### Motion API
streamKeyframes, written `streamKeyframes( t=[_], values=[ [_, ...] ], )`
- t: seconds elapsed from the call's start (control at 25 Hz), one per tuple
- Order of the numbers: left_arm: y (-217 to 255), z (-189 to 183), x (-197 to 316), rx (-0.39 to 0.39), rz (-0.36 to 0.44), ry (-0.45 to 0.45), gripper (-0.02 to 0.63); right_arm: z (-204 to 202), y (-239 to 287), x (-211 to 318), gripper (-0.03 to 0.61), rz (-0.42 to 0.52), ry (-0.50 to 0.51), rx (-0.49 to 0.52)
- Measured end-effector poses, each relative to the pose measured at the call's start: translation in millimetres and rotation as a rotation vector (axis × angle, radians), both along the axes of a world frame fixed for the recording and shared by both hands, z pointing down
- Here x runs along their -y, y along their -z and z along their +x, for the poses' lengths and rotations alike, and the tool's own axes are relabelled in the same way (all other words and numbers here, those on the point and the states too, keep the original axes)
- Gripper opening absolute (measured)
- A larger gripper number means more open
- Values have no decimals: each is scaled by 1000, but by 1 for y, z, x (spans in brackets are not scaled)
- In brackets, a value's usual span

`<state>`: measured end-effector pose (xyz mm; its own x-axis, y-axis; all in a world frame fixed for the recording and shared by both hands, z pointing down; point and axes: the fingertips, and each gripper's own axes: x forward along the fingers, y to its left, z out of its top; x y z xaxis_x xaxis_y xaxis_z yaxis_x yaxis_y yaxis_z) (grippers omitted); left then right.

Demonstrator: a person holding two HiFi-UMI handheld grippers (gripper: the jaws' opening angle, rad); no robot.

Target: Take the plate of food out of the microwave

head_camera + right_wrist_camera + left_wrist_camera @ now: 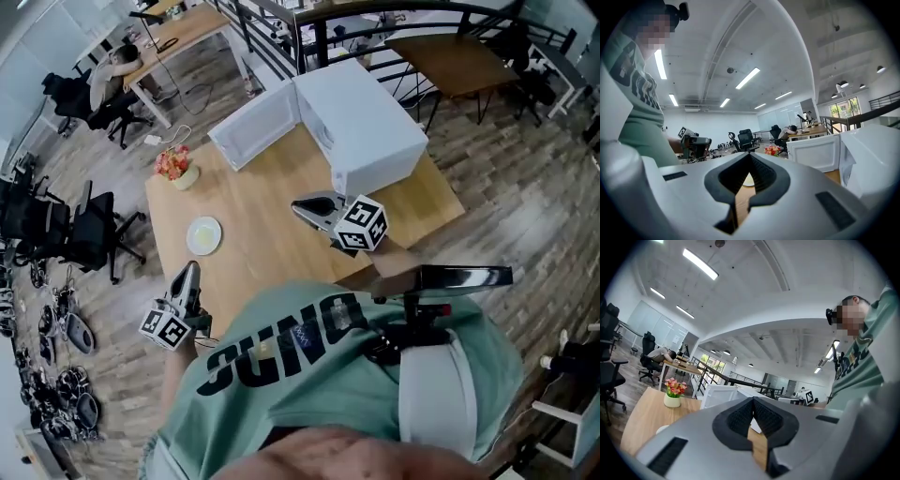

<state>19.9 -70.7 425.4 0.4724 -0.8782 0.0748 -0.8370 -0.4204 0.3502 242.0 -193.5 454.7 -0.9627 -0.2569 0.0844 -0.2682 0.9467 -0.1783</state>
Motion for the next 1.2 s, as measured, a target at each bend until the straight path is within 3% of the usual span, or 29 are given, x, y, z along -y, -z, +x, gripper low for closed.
streamKeyframes(
  t=[0.24, 0.52, 1.2],
  values=[
    [-2, -47, -14, 6, 39, -48, 6, -44, 16, -16, 6, 17, -66, 20],
    [-7, -95, -22, -3, 71, -83, 6, -104, 19, -43, 5, 13, -50, 7],
    [-5, -86, -19, -38, 97, -9, 6, -102, 22, -23, 5, -1, -22, 41]
  ],
)
